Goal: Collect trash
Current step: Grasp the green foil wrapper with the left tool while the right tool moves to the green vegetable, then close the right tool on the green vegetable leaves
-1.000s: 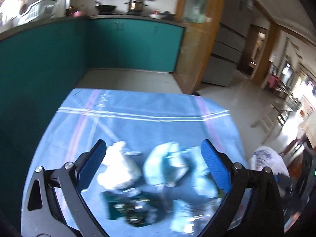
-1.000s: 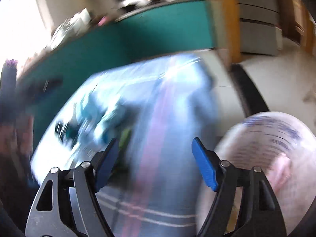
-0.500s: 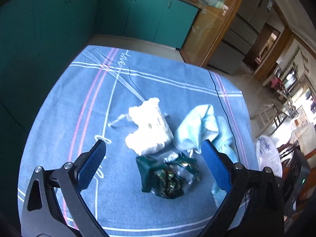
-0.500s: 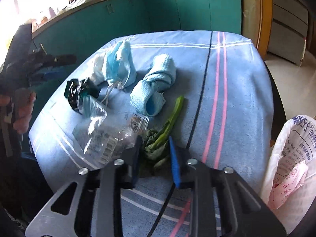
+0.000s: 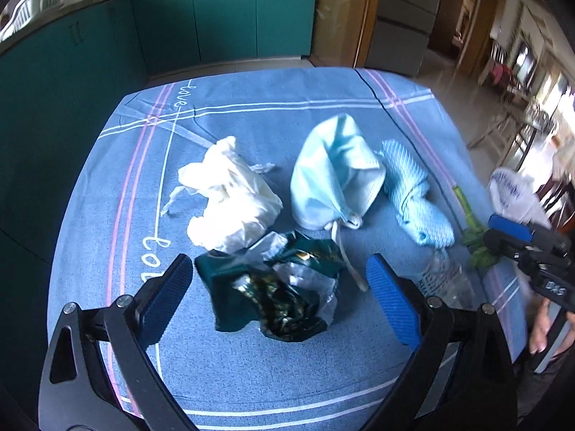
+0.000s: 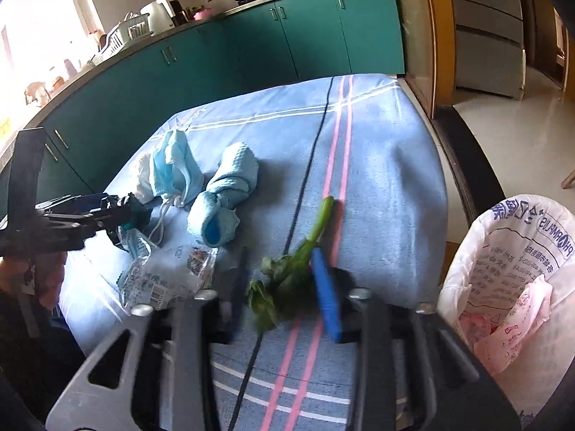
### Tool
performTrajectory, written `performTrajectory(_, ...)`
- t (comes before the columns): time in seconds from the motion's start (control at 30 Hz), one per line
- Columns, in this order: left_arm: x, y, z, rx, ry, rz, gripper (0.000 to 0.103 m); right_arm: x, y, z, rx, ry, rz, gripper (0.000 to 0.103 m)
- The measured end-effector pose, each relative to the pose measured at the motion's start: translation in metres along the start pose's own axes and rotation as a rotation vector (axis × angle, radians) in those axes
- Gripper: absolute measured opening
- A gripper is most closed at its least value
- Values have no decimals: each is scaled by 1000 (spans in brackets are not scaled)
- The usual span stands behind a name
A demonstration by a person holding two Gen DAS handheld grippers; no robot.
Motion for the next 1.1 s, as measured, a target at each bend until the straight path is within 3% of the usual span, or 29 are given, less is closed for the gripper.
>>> performTrajectory(0.17, 6, 6, 0, -49, 40, -11, 97, -3, -2, 1, 13, 5, 14, 69)
performTrajectory(0.3, 10, 11, -2, -35, 34, -40, 96, 1, 3, 4, 29, 9, -6, 70)
performTrajectory(0.43, 11, 10, -2, -31, 34, -37, 75, 3, 5, 6, 35, 15, -16, 70)
performTrajectory(0.6, 10, 8, -1, -27, 46, -22, 69, 5, 8, 9, 54, 15, -27, 70)
performTrajectory(0.97, -9, -30, 16, 86, 28, 132, 69, 14, 21, 13, 122, -15, -86, 71)
performTrajectory(1.1, -12, -37, 21, 92, 40, 159, 69, 15, 23, 12, 151, -43, -92, 71)
Point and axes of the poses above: each gripper's, at about its wrist camera, not at the fingertips, and y roughly the way its jaws point, z to its right, x to its underside, the point moved 10 cm from there along y, roughly the way its jaws point, and after that the axes turned 13 degrees about -y, right-handed, at the moved point
